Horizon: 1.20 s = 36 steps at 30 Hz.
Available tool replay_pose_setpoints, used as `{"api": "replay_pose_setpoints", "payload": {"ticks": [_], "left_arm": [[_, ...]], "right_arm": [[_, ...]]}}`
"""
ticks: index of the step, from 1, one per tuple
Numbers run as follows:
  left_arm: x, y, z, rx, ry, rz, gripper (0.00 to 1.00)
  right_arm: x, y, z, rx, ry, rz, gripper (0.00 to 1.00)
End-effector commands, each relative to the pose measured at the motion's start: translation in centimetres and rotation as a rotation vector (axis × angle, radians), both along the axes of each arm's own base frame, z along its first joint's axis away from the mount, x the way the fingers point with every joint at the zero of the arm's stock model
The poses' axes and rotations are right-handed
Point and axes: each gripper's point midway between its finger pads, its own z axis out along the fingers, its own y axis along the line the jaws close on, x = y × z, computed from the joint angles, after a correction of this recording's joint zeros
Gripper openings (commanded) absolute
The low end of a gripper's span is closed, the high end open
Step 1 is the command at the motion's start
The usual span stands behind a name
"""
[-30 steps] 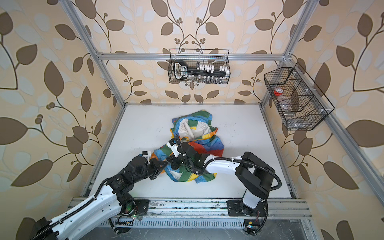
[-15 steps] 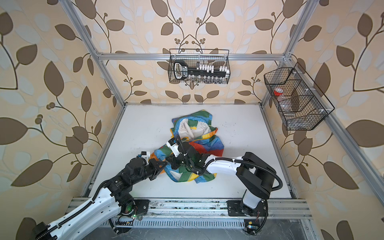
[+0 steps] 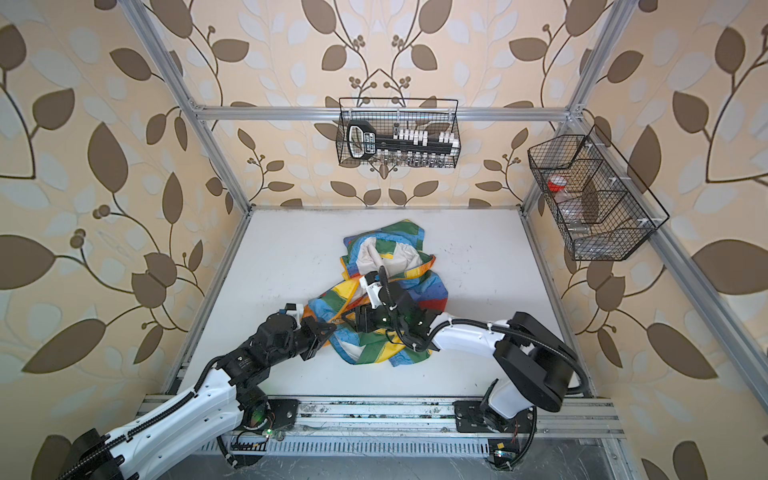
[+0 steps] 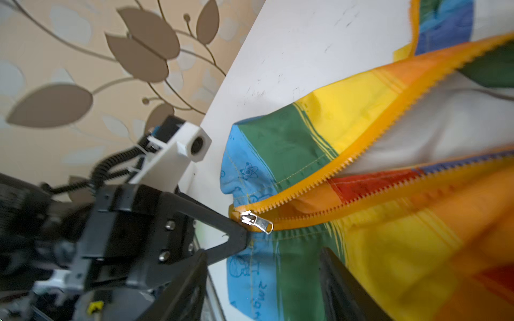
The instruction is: Zip up the jacket
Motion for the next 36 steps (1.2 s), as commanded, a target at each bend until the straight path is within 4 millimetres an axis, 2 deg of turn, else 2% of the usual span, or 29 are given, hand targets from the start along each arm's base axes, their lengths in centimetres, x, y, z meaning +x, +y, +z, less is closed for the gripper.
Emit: {"api": "replay_pose_setpoints", "payload": {"ticks": [1,2,4,8,10,17,21,26,28,31,36], "left_arm": [[0.3,-0.2,0.5,-0.025,-0.031,0.003,0.00],[0.4,-0.3,0.6,-0.028,-0.036,0.003,0.00],[0.5,-0.4,0.9,-0.036,-0.048,0.000,0.00],[0.7,-0.7,1.4,-0.049,-0.059,-0.008,0.00],[0.6,-0.9,1.5,-0.055,-0.060,-0.019,0.00],[0.4,-1.4,1.9,-0.070,-0.059,-0.050,0.00],[0.3,-1.5,1.9,-0.078,-0.059,-0.054,0.00],[0.2,-1.3,2.1,-0.082,-0.066,-0.046,0.00],[0.0,-1.4,2.1,-0.088,-0.060,-0.056,0.00],[-0.1,-1.7,2.2,-0.093,-0.053,-0.072,0.00],[-0.4,-1.8,2.0,-0.104,-0.038,-0.080,0.00]], "right_arm": [[0.0,-2.1,1.3,0.207,0.178,-0.194,0.64],[-0.7,-2.4,2.0,0.295,0.205,-0.234,0.65],[-2.1,-3.0,2.2,0.392,0.261,-0.320,0.71],[-4.9,-1.1,2.6,0.490,0.343,-0.343,0.77],[-5.4,-0.1,2.5,0.563,0.388,-0.340,0.80],[-5.1,2.6,0.7,0.855,0.563,-0.337,0.83],[-5.0,3.5,-1.2,0.821,0.576,-0.355,0.83],[-4.7,3.3,-1.3,0.791,0.544,-0.370,0.79],[-3.8,3.1,-1.5,0.798,0.538,-0.375,0.78],[-2.7,3.6,-1.6,0.812,0.542,-0.346,0.69],[-1.5,3.9,-2.1,0.806,0.520,-0.347,0.64]]}}
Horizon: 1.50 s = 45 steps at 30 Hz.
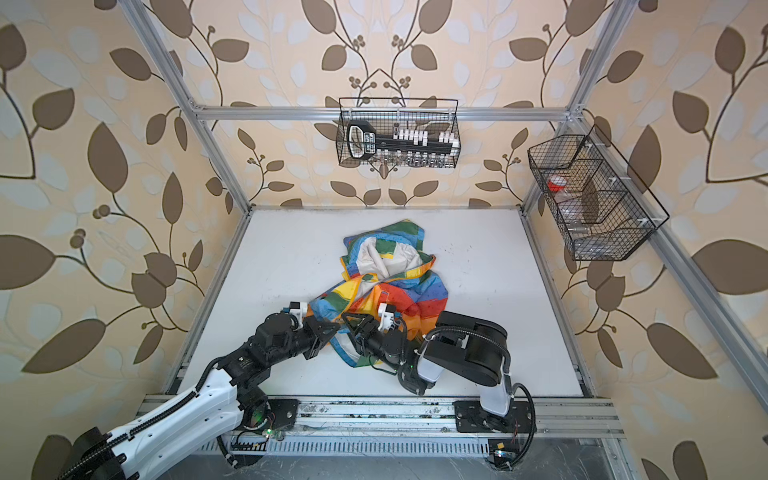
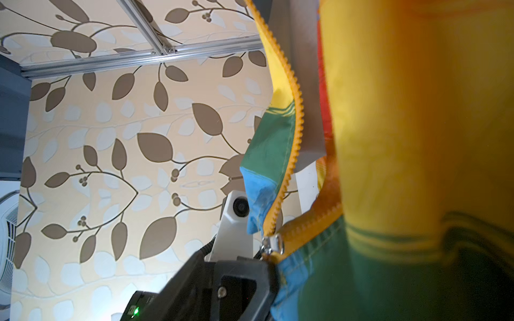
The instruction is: Zip up the jacket
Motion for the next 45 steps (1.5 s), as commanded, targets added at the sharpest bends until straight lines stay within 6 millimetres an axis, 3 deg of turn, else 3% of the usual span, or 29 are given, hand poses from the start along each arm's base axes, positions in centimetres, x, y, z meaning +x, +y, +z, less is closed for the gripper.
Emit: {"api": "replay_pose_setpoints", "payload": {"ticks": [1,5,6,7,8,10,12,13,15,20,24,32,45], "left_arm": [[-0.1,-0.5,0.8,-0.039,-0.008,-0.018,0.00],[-0.1,-0.5,0.7,-0.050,-0.006,-0.009,0.00],[-0.1,-0.4,0.7,-0.052,-0.005,-0.007,0.04],[-0.1,-0.4,0.8,-0.056,-0.008,-0.006,0.16],[-0.2,-0.4,0.8,-0.057,-0.009,-0.004,0.28],[-0.1,-0.1,0.9,-0.062,-0.015,0.010,0.53],[-0.1,0.1,1.2,-0.075,-0.024,0.027,0.71],[0.0,0.2,1.3,-0.083,-0.029,0.037,0.86],[0.1,0.5,1.5,-0.099,-0.039,0.057,0.94],[0.6,1.9,0.4,-0.098,-0.038,0.149,0.89],[1.4,2.4,0.4,-0.088,-0.072,0.192,0.82],[2.9,1.8,0.2,-0.029,-0.098,0.184,0.70],[3.7,0.1,0.9,-0.052,-0.185,0.107,0.61]], "right_arm": [[0.0,1.1,1.5,0.093,-0.003,0.045,0.63],[0.7,0.9,1.2,0.094,-0.012,0.031,0.51],[0.8,0.7,1.1,0.094,-0.011,0.025,0.42],[1.0,0.4,1.0,0.091,-0.013,0.019,0.28],[1.2,0.2,0.9,0.094,-0.009,0.012,0.24],[1.3,-0.5,0.7,0.098,-0.008,-0.004,0.23],[1.3,-0.7,0.5,0.094,-0.009,-0.003,0.22],[1.3,-0.6,0.6,0.091,-0.014,0.003,0.21],[1.2,-0.6,0.2,0.080,-0.014,0.009,0.20],[1.0,-1.0,-1.2,0.036,-0.010,0.034,0.11],[0.7,-1.6,-1.1,0.006,-0.039,0.049,0.08],[0.0,-3.4,-3.0,-0.065,-0.022,0.066,0.08],[-0.2,-3.3,-3.0,-0.118,-0.099,0.136,0.06]]}}
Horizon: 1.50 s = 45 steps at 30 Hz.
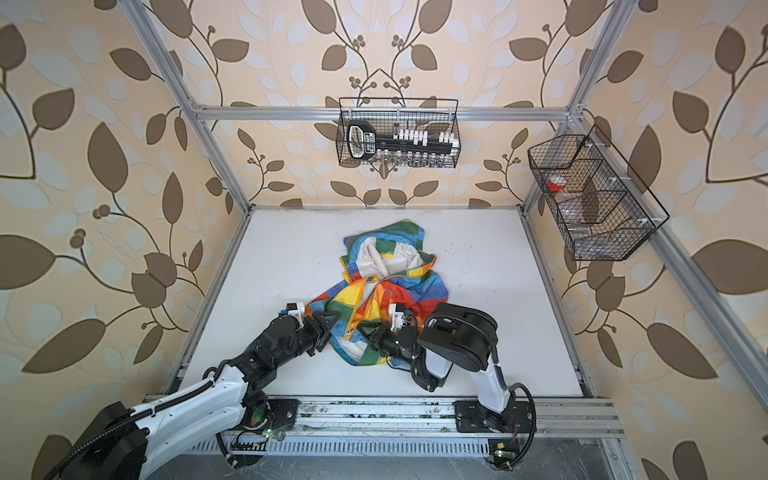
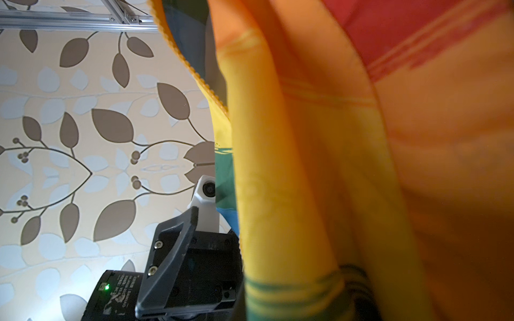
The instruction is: Zip up the jacket
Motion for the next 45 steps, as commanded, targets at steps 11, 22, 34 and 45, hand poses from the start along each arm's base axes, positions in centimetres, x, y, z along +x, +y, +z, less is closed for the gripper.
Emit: {"api": "replay_pose_setpoints", "payload": {"ticks": [11,22,34,45], "left_arm": [[1.0,-2.9,3.7,-0.091,-0.164,-0.124,0.30],[0.0,-3.8,3.0,-0.067,-0.121,-0.205,0.29],[-0.4,-4.1,2.1,-0.039,-0.096,-0.248,0.00],[-0.3,-3.2,3.9,-0.018,-0.238,-0.219,0.00]], "right_arm": [[0.2,0.1,1.5,0.014,-0.083,0.054,0.05],[0.3,0.1,1.7,0.008,-0.107,0.053,0.04],[0.2,-0.2,2.7,0.002,-0.154,0.062,0.04],[0.0,-0.3,5.2,0.022,-0.238,0.090,0.37]]}}
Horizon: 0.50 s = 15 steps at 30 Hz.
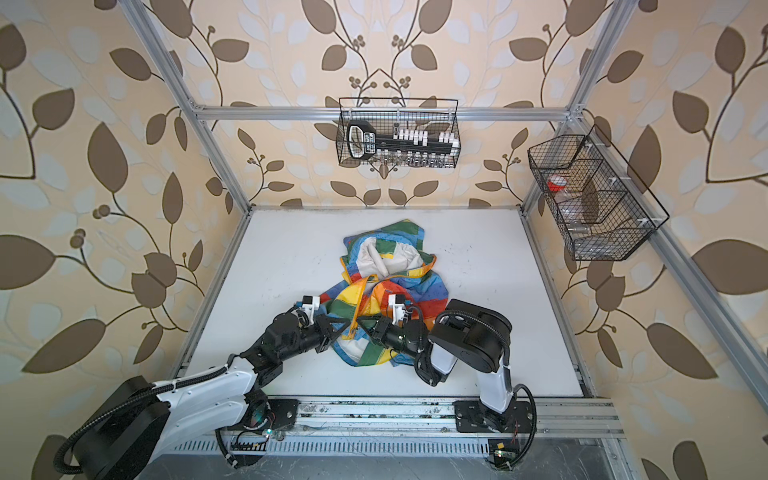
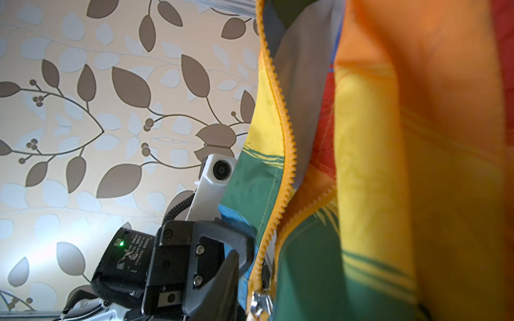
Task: Zip up the jacket
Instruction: 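Hold the zipper pull raised with the right gripper, left gripper holding the hem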
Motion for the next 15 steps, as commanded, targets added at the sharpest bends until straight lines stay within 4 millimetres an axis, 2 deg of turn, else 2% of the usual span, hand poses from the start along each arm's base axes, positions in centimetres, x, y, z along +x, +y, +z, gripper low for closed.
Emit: {"api": "replay_pose_setpoints", "payload": {"ticks": [1,5,10,15], "left_arm": [[0.8,0.2,2.5,-0.017,-0.120,0.022,0.00],[1.1,0.2,3.7,-0.036,-0.154,0.035,0.00],[1.4,-0.1,4.4,-0.053,-0.165,0.033,0.00],[1.7,-0.4,4.9,-0.072,-0.173,0.028,0.00]], "right_arm": [[-0.4,0.1,2.0,0.049,-0.049,0.025,0.38],[-0.7,0.2,3.0,0.061,-0.080,0.033,0.38],[-0.9,0.2,5.1,0.093,-0.132,0.035,0.31],[-1.1,0.4,5.9,0.107,-0.151,0.045,0.25]]}}
